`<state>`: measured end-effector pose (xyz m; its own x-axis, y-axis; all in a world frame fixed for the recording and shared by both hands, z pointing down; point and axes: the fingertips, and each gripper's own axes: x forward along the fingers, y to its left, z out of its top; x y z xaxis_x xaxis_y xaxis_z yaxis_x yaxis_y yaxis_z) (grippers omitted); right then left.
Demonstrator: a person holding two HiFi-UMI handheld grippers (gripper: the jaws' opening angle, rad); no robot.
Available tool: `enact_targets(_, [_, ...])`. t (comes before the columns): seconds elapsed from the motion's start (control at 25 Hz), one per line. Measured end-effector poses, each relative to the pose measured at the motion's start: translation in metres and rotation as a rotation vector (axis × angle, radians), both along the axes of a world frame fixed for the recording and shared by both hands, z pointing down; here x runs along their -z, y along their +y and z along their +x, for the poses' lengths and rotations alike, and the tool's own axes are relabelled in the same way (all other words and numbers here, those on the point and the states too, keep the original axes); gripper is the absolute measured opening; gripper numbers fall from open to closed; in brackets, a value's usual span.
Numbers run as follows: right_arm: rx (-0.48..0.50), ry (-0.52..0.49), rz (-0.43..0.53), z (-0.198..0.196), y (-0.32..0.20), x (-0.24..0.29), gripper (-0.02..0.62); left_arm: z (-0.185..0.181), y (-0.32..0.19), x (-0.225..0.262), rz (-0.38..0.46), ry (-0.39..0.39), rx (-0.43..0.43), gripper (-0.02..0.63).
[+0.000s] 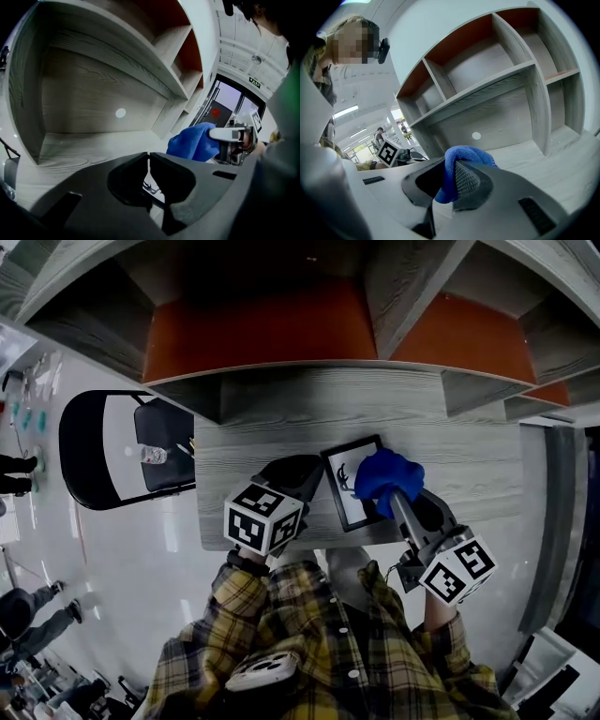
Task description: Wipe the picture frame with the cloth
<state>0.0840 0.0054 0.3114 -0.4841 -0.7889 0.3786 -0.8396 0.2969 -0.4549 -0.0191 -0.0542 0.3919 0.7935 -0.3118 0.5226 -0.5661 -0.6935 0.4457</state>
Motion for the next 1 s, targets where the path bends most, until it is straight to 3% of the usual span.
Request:
enact_targets(0.16, [0.001,-0.007,-0.026,-0.002,0.006,-0.016,0.049,0.002,-0.009,-0.039,-0.023,-0.057,-0.010,0.013])
enact_targets(0.4, [-0.011,-0.029,-0.069,0.004,0.018,-0.038,0.049,0.012,-0.013,-0.096,-0.096,-0.133,-0.055,0.094])
enact_targets(0.76, [-0.014,-0.060,-0.113,0.008,0.027,-0.061,0.049,0.025,-0.020,-0.135,-0.075,-0.204,-0.102,0.117])
enact_targets(1.0, [-0.002,-0.062,-0.130,0.009,0.027,-0.069,0.049,0.032,-0.020,-0.138,-0.057,-0.209,-0.119,0.115])
